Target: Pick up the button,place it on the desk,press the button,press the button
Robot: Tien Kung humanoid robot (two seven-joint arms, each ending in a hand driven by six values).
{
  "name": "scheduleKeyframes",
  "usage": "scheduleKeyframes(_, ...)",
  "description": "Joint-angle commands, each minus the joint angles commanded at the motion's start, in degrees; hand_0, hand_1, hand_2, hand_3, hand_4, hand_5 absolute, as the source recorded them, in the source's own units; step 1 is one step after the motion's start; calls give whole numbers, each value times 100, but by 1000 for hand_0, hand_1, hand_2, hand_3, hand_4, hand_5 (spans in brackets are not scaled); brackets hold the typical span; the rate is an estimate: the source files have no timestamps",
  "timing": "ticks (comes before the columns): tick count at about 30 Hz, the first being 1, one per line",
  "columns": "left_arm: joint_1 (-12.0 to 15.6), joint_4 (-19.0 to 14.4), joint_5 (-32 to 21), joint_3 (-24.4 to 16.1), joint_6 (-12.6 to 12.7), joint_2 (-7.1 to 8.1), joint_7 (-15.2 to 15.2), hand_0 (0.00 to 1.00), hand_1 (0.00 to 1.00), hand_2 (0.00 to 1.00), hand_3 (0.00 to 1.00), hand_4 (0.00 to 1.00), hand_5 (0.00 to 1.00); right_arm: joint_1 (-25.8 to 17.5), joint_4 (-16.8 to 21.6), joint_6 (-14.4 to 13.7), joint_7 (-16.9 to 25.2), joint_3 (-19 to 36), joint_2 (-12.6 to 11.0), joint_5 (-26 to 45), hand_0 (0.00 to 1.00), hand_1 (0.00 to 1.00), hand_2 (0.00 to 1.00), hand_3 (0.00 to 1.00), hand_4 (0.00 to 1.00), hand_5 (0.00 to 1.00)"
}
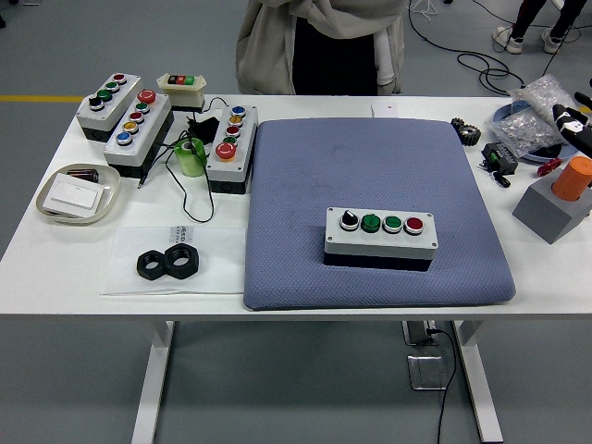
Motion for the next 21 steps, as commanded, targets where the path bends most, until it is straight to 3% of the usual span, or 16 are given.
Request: scheduleKeyframes(21,-16,-8,-24,20,19,1,-29,784,833,912,841,604,998,20,122,-124,-85,-35,-4,106,941,856,895,901,670,252)
